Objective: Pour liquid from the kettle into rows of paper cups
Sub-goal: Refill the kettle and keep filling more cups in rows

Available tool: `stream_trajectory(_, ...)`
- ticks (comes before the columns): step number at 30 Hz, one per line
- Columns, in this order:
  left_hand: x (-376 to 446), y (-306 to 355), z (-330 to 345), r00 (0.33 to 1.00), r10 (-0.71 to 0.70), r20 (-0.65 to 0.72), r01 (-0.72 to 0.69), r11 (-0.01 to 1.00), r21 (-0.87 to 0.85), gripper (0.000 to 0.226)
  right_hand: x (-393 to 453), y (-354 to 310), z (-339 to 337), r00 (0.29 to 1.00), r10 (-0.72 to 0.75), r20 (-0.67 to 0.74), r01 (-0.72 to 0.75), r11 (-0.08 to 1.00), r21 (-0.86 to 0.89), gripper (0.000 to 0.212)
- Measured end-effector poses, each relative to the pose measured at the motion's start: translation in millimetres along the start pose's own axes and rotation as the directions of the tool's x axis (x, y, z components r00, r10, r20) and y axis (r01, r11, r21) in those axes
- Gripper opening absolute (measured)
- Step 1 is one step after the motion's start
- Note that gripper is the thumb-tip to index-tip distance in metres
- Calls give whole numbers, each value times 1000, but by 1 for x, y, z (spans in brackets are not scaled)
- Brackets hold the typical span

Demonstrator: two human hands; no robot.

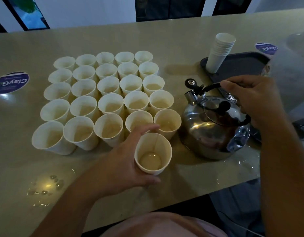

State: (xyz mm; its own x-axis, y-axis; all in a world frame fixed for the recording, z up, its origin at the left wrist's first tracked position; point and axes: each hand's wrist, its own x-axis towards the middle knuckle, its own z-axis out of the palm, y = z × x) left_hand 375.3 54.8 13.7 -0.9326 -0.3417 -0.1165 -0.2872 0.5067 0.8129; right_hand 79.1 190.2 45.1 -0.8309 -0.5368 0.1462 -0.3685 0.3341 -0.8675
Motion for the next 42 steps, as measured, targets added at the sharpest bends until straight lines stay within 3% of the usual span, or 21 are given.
stream_trajectory(6,2,0,7,984,16,-175,-37,992,-120,93,-5,0,-13,996,54,66,-49,996,-76,8)
stream_trajectory(8,3,11,6,972,34,-233,-79,979,-186,83,-4,-4,-17,995,54,82,-34,972,-231,7)
stream_trajectory(10,6,27,5,962,74,-263,-149,949,-279,79,1,-11,-21,998,-11,55,34,901,-432,23)
stream_trajectory(12,13,45,2,953,97,-286,-205,904,-376,75,1,-29,-21,990,-137,29,137,905,-403,31)
stream_trajectory(14,24,61,0,942,88,-325,-228,876,-424,66,-4,-53,-17,971,-219,99,237,943,-233,23)
stream_trajectory(17,40,75,-2,927,54,-372,-200,909,-365,61,-19,-80,-9,901,-213,378,264,961,-87,40)
stream_trajectory(19,47,77,-1,918,16,-395,-155,934,-321,59,-25,-88,-5,849,-172,499,241,967,-77,36)
stream_trajectory(23,50,73,4,906,-23,-422,-82,970,-228,56,-26,-87,5,844,-95,528,186,975,-122,10)
stream_trajectory(29,43,67,4,883,50,-466,-85,995,-55,64,-24,-90,18,815,11,579,173,950,-261,15)
stream_trajectory(35,32,52,9,887,28,-462,-59,997,-54,64,-22,-99,17,861,-38,508,211,934,-288,16)
stream_trajectory(40,21,36,21,900,-11,-436,-17,998,-59,81,4,-109,-2,974,-204,97,215,970,-113,16)
stream_trajectory(42,17,34,25,918,-19,-396,1,999,-47,91,23,-112,0,982,-185,30,187,968,-166,14)
